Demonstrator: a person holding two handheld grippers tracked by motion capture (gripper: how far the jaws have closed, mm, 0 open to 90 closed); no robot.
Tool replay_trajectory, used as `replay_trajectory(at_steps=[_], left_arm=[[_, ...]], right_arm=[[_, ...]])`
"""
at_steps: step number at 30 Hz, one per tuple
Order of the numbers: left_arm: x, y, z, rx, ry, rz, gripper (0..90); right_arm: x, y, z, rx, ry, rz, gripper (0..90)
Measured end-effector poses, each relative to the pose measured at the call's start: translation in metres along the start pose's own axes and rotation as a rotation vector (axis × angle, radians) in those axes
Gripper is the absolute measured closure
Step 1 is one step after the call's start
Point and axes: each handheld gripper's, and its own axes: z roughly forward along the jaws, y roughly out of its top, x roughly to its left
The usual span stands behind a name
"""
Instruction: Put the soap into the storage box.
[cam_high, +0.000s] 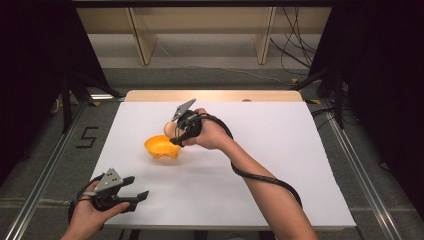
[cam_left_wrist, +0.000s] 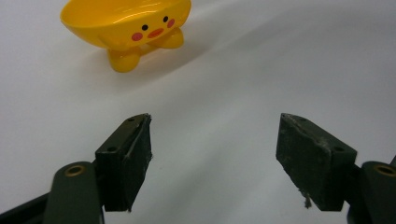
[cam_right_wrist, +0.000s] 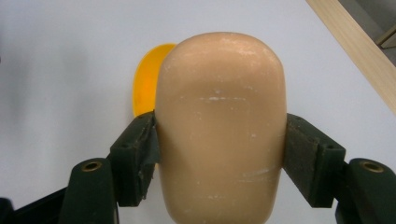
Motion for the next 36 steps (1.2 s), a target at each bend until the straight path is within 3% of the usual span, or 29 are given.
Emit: replay_trajectory(at_steps=[5, 8, 12, 15, 19, 36], left_arm=[[0.0, 0.0, 0.0, 0.003, -0.001, -0.001, 26.3], [0.0, 0.0, 0.0, 0.004, -0.004, 0.0, 26.3], [0.0, 0.0, 0.0, 0.005, -0.003, 0.0, 26.3], [0.0, 0.0, 0.0, 0.003, -0.006, -0.001, 26.3], [0.0, 0.0, 0.0, 0.003, -0.008, -0.001, 26.3], [0.0, 0.0, 0.0, 0.003, -0.01, 0.001, 26.3]], right_arm=[[0.001, 0.001, 0.001, 0.03, 0.014, 0.026, 33.5], [-0.002, 0.002, 0.003, 0.012, 0.008, -0.005, 33.5], [0.0, 0.004, 0.006, 0.01, 0.01, 0.014, 33.5], [-0.001, 0.006, 0.008, 0.011, 0.015, -0.008, 33.5], [0.001, 0.008, 0.011, 0.024, 0.023, 0.006, 33.5], [0.001, 0.009, 0.025, 0.028, 0.025, -0.016, 33.5]])
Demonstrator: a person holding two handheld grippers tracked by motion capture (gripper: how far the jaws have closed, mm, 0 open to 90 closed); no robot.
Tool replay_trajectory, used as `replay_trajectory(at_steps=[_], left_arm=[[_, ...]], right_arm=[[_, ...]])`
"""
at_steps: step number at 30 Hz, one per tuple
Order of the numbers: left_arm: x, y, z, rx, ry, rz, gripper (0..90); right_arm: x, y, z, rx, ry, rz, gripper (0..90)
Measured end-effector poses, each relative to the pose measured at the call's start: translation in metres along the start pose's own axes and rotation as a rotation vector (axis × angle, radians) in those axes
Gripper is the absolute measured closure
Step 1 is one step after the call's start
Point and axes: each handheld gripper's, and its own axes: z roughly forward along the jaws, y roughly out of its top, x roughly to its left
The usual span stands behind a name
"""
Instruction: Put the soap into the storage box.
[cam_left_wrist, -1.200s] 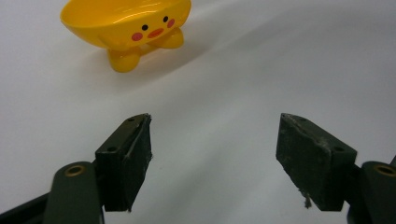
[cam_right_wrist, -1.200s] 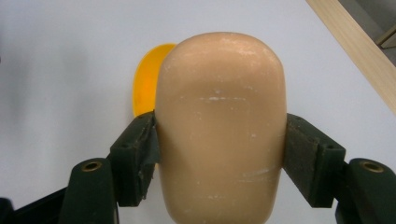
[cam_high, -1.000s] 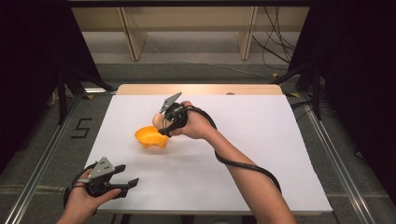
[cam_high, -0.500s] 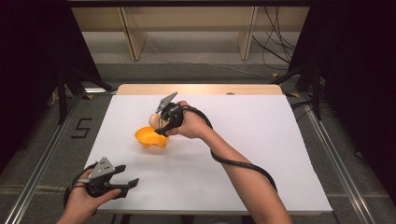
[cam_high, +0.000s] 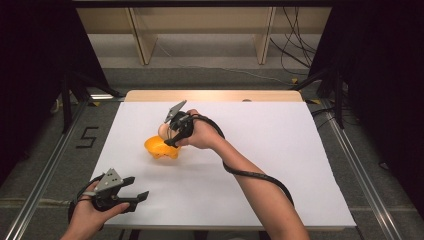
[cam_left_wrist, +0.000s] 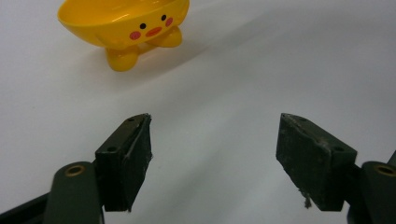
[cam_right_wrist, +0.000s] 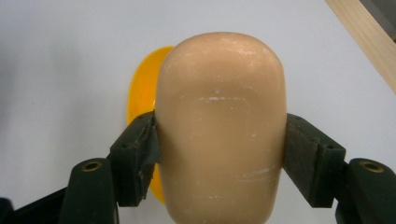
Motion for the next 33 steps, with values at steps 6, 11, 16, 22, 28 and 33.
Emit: replay_trajectory(at_steps=[6, 11, 16, 22, 28, 33], left_arm=[[0.0, 0.0, 0.0, 0.002, 0.002, 0.0, 26.3], [0.0, 0.0, 0.001, -0.002, 0.006, 0.003, 26.3], [0.0, -0.001, 0.001, -0.003, 0.002, 0.001, 26.3], [0.0, -0.001, 0.001, -0.004, -0.001, -0.005, 26.2], [0.0, -0.001, 0.001, -0.004, 0.001, -0.003, 26.2], [0.001, -0.001, 0.0, 0.0, 0.0, -0.009, 26.2]], right_arm=[[0.0, 0.002, 0.001, 0.004, 0.005, -0.001, 33.4], [0.001, 0.001, 0.005, 0.013, 0.006, 0.004, 33.3], [0.001, 0.0, 0.01, 0.027, 0.016, 0.013, 32.7], [0.001, 0.003, 0.008, -0.005, 0.024, 0.028, 32.0], [0.004, -0.001, -0.001, -0.043, 0.027, 0.044, 42.8], [0.014, -0.011, -0.03, -0.08, -0.005, 0.046, 60.7]])
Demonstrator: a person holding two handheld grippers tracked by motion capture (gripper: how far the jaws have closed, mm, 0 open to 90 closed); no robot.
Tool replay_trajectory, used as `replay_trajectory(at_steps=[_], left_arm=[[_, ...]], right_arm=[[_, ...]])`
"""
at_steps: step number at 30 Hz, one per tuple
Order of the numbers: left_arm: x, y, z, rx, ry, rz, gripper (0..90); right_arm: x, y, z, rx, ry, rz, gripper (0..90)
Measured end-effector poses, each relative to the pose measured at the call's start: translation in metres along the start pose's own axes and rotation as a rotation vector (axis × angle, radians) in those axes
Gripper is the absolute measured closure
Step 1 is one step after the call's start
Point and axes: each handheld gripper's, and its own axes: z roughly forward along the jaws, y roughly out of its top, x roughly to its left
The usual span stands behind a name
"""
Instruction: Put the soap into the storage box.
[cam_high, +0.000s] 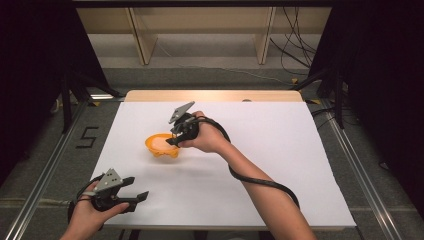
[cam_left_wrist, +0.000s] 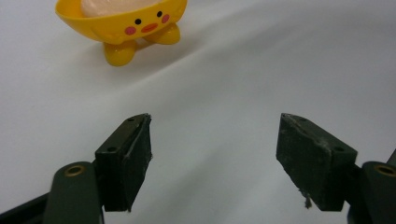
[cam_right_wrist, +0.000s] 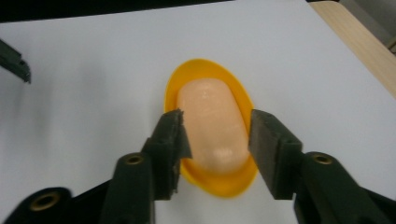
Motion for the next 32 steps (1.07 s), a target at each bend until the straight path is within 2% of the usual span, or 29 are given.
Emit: replay_trajectory(at_steps=[1, 2, 3, 6, 7, 8, 9, 10, 11, 13, 14, 15, 16, 18, 19, 21, 22, 23, 24, 28, 29, 30, 32], left_arm=[[0.0, 0.0, 0.0, 0.0, 0.003, 0.0, 26.2], [-0.001, 0.0, 0.001, -0.011, 0.003, -0.017, 26.2], [-0.001, 0.0, 0.0, 0.002, -0.005, -0.005, 26.2], [0.0, 0.0, -0.001, 0.003, 0.009, 0.018, 26.2], [0.0, 0.0, 0.0, 0.004, 0.01, 0.012, 26.2], [-0.001, 0.0, 0.001, -0.007, 0.01, -0.013, 26.2], [-0.001, 0.0, 0.001, -0.012, 0.012, -0.003, 26.2], [0.001, 0.0, 0.0, 0.006, 0.01, 0.004, 26.2], [0.002, 0.0, -0.001, 0.018, 0.019, 0.017, 26.2], [0.001, -0.001, 0.001, 0.002, 0.025, -0.002, 26.2], [0.001, -0.001, 0.001, 0.007, 0.02, -0.006, 26.2], [0.001, -0.001, 0.002, 0.008, 0.013, -0.026, 26.2], [0.0, -0.002, 0.003, 0.001, 0.024, -0.025, 26.2], [0.001, -0.001, 0.003, 0.007, 0.021, -0.016, 26.2], [0.002, -0.001, 0.002, 0.02, 0.022, -0.009, 26.2], [0.002, -0.002, 0.004, 0.01, 0.035, -0.01, 26.2], [0.002, -0.001, 0.002, 0.031, 0.03, -0.002, 26.2], [0.001, -0.001, 0.003, 0.015, 0.03, -0.014, 26.2], [0.001, -0.001, 0.003, 0.015, 0.03, -0.014, 26.2], [0.0, -0.002, 0.002, 0.005, 0.041, -0.023, 26.2], [0.001, -0.002, 0.002, 0.008, 0.032, -0.019, 26.2], [0.002, -0.001, 0.002, 0.019, 0.024, -0.019, 26.2], [0.001, -0.002, 0.002, 0.013, 0.02, -0.022, 26.2]], right_arm=[[0.002, -0.004, -0.009, 0.009, -0.007, -0.005, 62.5], [0.004, -0.009, -0.016, 0.012, -0.018, -0.003, 64.0], [0.006, -0.015, -0.024, 0.016, -0.029, 0.002, 66.0], [0.012, -0.037, -0.049, 0.017, -0.055, 0.032, 68.7], [0.014, -0.045, -0.058, 0.021, -0.072, 0.041, 69.3], [0.016, -0.054, -0.066, 0.02, -0.082, 0.054, 70.2], [0.018, -0.063, -0.075, 0.016, -0.094, 0.065, 70.6], [0.021, -0.073, -0.083, 0.014, -0.107, 0.092, 70.7], [0.022, -0.083, -0.092, 0.011, -0.118, 0.095, 71.0], [0.028, -0.105, -0.108, 0.015, -0.137, 0.131, 72.4], [0.032, -0.117, -0.114, -0.003, -0.167, 0.147, 73.5], [0.035, -0.128, -0.122, 0.0, -0.178, 0.166, 74.0], [0.037, -0.138, -0.127, 0.007, -0.159, 0.169, 74.8], [0.046, -0.159, -0.139, 0.0, -0.217, 0.24, 76.4], [0.05, -0.168, -0.143, -0.001, -0.221, 0.261, 76.8], [0.057, -0.185, -0.15, -0.027, -0.247, 0.289, 78.2], [0.06, -0.192, -0.153, -0.031, -0.258, 0.315, 78.2], [0.063, -0.198, -0.155, -0.03, -0.264, 0.343, 78.6], [0.067, -0.202, -0.157, -0.029, -0.264, 0.373, 79.0], [0.08, -0.213, -0.161, -0.02, -0.284, 0.431, 80.2], [0.08, -0.214, -0.162, -0.012, -0.282, 0.412, 80.2], [0.082, -0.214, -0.163, -0.009, -0.287, 0.429, 80.3], [0.082, -0.215, -0.164, -0.011, -0.294, 0.421, 80.5]])
